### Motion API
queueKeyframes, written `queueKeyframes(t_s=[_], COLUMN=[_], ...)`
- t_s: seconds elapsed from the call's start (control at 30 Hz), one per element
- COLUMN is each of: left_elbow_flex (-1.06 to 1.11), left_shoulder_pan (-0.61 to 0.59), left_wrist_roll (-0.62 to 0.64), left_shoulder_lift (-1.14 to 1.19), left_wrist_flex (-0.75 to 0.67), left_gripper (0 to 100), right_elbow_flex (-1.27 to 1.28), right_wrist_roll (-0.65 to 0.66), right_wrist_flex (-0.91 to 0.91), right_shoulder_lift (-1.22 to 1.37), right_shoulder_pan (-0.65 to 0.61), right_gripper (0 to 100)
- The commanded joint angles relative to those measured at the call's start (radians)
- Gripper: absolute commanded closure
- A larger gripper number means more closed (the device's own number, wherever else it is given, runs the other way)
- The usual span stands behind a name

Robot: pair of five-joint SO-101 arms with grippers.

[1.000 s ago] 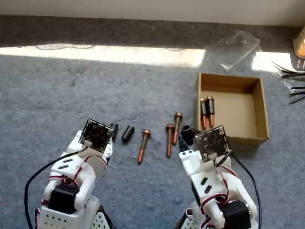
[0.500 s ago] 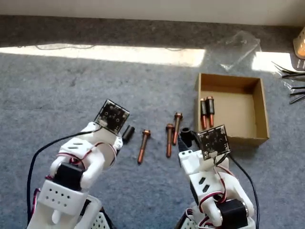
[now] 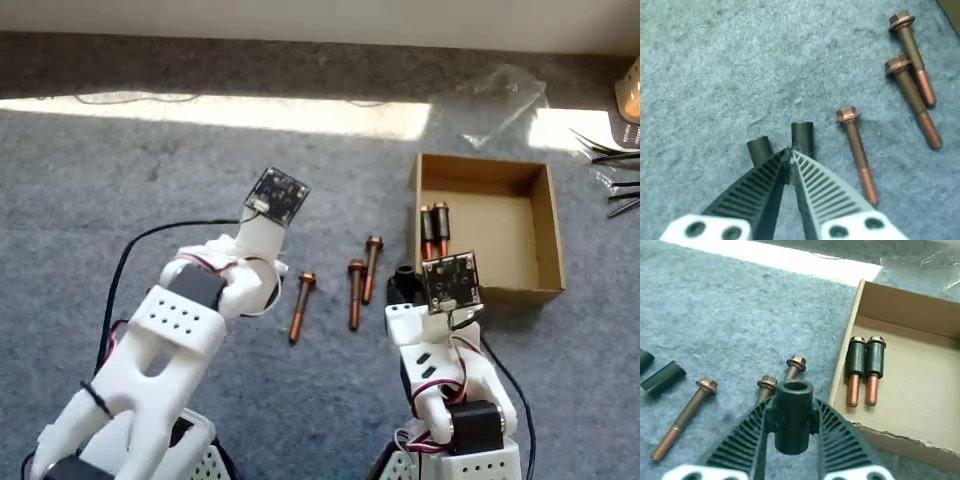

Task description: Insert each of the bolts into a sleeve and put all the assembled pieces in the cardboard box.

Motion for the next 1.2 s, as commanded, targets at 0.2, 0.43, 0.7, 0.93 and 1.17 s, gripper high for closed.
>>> queueKeyframes(t_s=[0.2,0.43,0.7,0.93,1.17], left_elbow_flex=[-0.348,-0.576,-0.746,-0.762,-0.754], left_shoulder_pan=[0.137,0.156,0.136,0.140,0.142], left_wrist_roll=[0.052,0.269,0.292,0.293,0.293], left_shoulder_lift=[0.409,0.676,0.842,0.840,0.840], left_wrist_flex=[0.015,0.153,0.307,0.342,0.371], left_gripper=[98,98,98,89,84], right_elbow_flex=[-0.013,-0.002,0.001,0.001,0.001], right_wrist_roll=[-0.049,-0.049,-0.044,-0.043,-0.043], right_wrist_flex=[-0.033,-0.031,-0.033,-0.035,-0.036], right_shoulder_lift=[-0.008,-0.008,-0.008,-0.008,-0.008], right_shoulder_pan=[0.016,0.016,0.016,0.016,0.016], right_gripper=[99.4,99.4,99.4,99.4,99.4])
